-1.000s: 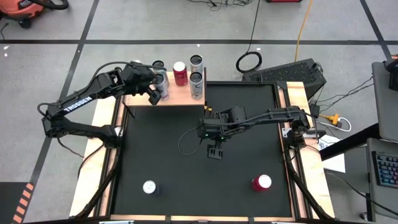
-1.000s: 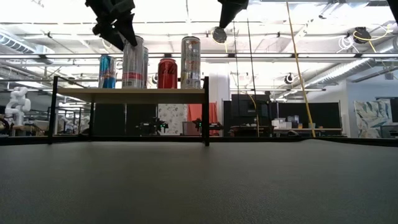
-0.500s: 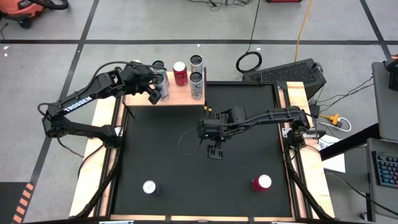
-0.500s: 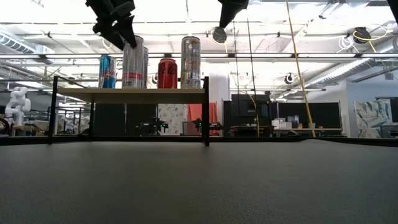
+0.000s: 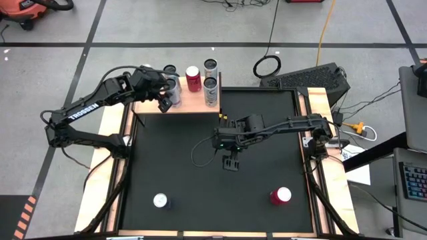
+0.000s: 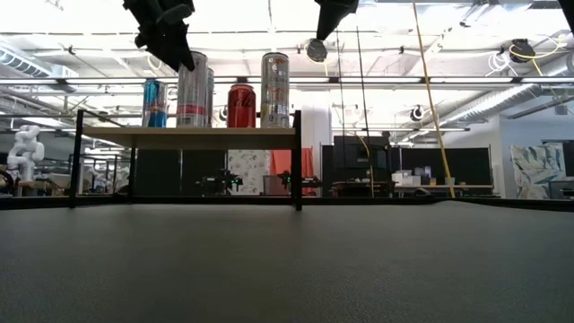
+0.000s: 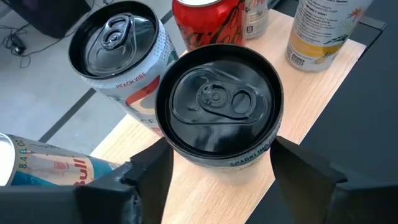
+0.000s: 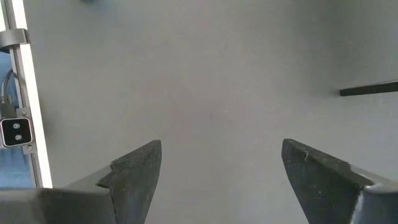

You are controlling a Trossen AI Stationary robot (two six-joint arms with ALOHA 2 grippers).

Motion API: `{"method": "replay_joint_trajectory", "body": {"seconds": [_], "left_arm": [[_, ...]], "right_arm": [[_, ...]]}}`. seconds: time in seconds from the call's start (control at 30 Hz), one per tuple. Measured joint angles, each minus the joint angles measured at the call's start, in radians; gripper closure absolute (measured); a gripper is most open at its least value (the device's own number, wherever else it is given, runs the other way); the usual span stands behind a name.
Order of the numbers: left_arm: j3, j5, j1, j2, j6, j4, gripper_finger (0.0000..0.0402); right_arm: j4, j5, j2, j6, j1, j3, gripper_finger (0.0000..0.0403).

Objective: Place canned beverage on shelf
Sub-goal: Put the white pink soda can on the shelf aligned with the other white pink soda can

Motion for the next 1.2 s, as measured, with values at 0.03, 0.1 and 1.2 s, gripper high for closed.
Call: {"method": "replay_joint_trajectory", "body": {"seconds": [0.03,0.1,1.2], "left_arm": [[0.000,0.001,0.002,0.000,0.002,0.000,0.0160],[0.000,0.003,0.007,0.000,0.021,0.000,0.0173],[0.001,-0.019,-0.030,-0.142,-0.007,0.035,0.0222]], "right_arm": [[0.000,0.000,0.000,0.000,0.000,0.000,0.0087],[0.000,0.000,0.000,0.000,0.000,0.000,0.0087],[0.031,0.000,0.000,0.005,0.000,0.000,0.0087]]}}
